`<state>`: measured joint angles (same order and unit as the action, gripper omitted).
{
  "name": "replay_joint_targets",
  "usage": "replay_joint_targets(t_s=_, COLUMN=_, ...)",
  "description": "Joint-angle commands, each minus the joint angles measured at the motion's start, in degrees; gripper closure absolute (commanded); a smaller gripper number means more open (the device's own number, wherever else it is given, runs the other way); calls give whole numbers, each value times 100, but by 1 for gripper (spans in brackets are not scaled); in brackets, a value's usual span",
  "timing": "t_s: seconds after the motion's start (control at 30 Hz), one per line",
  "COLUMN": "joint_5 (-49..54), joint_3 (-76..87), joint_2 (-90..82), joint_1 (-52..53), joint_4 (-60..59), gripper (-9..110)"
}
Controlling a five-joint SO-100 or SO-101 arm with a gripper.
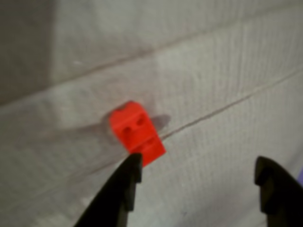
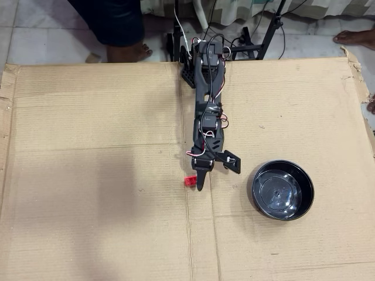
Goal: Grasp a lego block and put it in the bin.
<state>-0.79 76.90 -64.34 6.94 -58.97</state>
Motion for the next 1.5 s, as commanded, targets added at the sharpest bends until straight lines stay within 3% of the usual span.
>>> replay_joint_targets(t_s=0.0, joint_5=-18, joint_3=-606, joint_2=167, joint_1=62, joint_4=44, gripper=74)
replay_joint_targets(t_s=0.33, joint_5=62, joint_3=-835, joint_2=554, joint_1=387, joint_4=-97, gripper=74)
replay_joint_targets(t_s=0.7, joint_5=53, joint_3=-835, joint_2=158, joint_1=510, joint_4=-1301, gripper=74)
replay_joint_targets(t_s=1.47, joint_5=-26, joint_3=-879, joint_2=729, joint_1=272, joint_4=-835, gripper=74)
